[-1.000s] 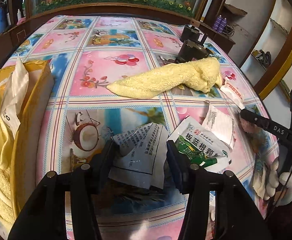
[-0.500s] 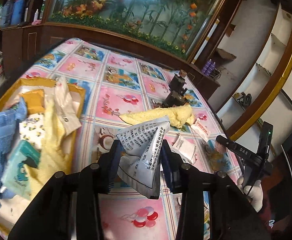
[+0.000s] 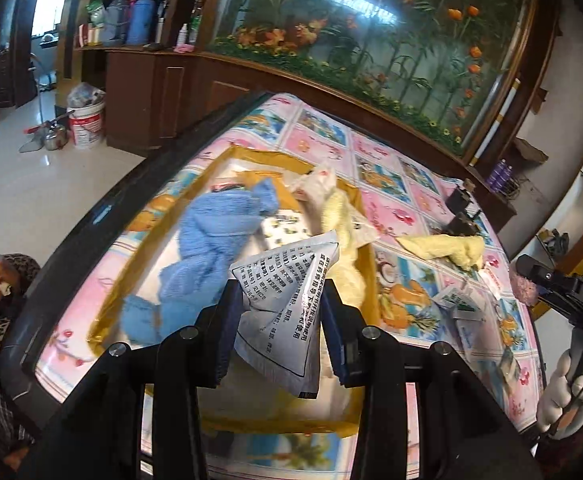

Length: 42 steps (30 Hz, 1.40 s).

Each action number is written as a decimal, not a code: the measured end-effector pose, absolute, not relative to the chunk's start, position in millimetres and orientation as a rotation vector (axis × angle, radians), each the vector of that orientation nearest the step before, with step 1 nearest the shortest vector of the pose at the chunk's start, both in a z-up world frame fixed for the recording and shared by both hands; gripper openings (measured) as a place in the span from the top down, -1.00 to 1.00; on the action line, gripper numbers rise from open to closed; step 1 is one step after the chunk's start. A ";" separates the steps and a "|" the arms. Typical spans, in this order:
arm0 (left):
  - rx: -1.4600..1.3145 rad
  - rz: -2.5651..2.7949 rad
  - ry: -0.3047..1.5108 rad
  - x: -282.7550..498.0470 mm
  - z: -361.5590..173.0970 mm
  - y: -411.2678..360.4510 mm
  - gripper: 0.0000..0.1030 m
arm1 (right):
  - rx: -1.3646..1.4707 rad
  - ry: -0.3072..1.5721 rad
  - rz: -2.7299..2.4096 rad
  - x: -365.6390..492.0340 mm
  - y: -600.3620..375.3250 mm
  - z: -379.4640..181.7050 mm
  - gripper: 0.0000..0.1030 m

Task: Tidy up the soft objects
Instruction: 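Carry the packet and pink plush into the tray and open both tools, then grasp the green-printed packet with the left tool while the right tool grasps the clear sachet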

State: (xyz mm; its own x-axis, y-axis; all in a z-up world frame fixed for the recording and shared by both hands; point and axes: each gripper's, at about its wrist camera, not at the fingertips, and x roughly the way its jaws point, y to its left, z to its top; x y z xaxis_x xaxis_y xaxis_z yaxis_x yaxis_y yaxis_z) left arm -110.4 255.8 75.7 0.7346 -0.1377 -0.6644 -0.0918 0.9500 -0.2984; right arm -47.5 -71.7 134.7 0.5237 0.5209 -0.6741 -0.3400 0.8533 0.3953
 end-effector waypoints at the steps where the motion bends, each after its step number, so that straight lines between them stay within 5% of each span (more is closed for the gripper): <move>1: -0.316 -0.003 0.765 -109.7 71.8 261.0 0.28 | 0.217 0.891 0.551 -47.2 -57.1 131.8 0.22; 8: -0.322 0.021 0.843 -100.0 44.8 273.0 0.11 | 0.140 0.993 0.712 -48.0 42.5 107.3 0.22; 13: -0.372 0.025 0.753 -113.0 60.7 288.5 -0.35 | 0.087 1.045 0.742 -46.5 79.6 90.0 0.20; 19: -0.459 0.066 0.663 -128.4 73.2 314.1 -0.43 | 0.044 1.120 0.765 -44.7 107.4 62.8 0.12; 21: -0.456 0.089 0.657 -127.5 75.1 316.5 -0.46 | 0.065 1.135 0.775 -44.6 110.8 58.0 -0.16; 27: -0.360 0.149 0.663 -123.5 80.5 302.5 -0.46 | 0.077 1.065 0.745 -47.3 90.5 76.7 -0.34; 42: -0.007 0.130 0.728 -111.9 87.7 201.6 -0.46 | 0.252 0.912 0.465 -57.1 -84.6 111.3 -0.46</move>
State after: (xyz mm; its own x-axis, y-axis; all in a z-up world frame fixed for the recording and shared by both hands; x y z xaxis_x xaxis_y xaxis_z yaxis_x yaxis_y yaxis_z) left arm -111.9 201.6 87.7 0.7391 0.1156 -0.6636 -0.1205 0.9920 0.0385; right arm -57.1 -84.6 111.3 0.5230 0.4880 -0.6988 -0.2785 0.8727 0.4011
